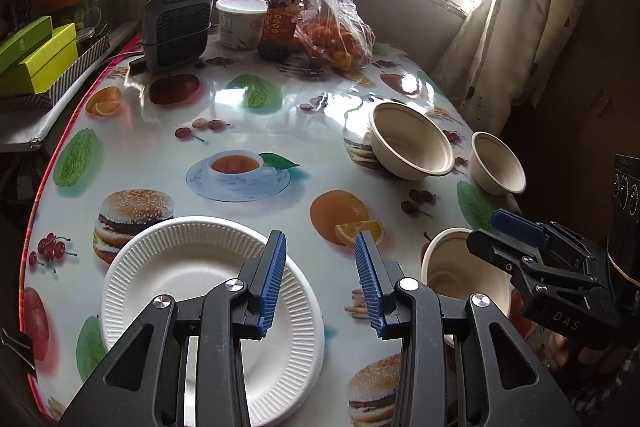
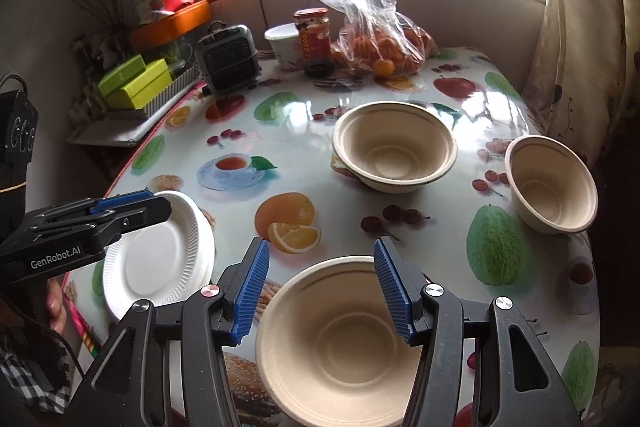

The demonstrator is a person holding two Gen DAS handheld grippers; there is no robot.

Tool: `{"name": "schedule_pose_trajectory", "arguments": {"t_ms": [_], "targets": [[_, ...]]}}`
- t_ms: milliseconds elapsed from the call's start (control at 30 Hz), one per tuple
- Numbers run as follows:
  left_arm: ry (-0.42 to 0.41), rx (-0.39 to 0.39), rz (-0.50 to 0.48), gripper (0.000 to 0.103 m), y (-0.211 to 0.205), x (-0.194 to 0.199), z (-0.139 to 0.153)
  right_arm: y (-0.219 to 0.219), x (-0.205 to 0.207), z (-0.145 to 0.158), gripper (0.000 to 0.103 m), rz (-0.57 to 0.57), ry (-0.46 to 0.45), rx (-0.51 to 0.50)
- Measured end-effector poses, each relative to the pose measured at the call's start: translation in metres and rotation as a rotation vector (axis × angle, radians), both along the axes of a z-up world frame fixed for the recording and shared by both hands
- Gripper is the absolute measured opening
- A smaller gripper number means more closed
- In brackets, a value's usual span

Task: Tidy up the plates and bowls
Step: 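Move the left gripper to a kraft paper bowl and close on its rim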

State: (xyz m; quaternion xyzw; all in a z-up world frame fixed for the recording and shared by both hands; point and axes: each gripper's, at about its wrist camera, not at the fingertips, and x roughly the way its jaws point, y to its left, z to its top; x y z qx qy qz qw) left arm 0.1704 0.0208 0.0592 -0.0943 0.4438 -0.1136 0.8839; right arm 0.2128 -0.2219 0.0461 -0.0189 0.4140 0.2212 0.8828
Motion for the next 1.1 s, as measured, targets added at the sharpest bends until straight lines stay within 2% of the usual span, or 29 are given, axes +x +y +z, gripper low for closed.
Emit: {"name": "schedule_pose_trajectory", "arguments": {"t_ms": [400, 767, 1100], "targets": [[0.004, -0.028, -0.038, 0.037, -0.037, 0.046, 0.003, -0.061, 0.028, -0.007, 0.056, -0.129, 0.004, 0.046], [0.004, 0.015, -0.047, 0.037, -0.062, 0.102, 0.001, -0.068, 0.070, -0.013, 0.056, -0.143, 0.010, 0.055], [0.062, 0.009, -0.043, 0.037, -0.076, 0.142, -0.019, -0.066, 0.101, -0.026, 0.056, -0.115, 0.049, 0.073]]}}
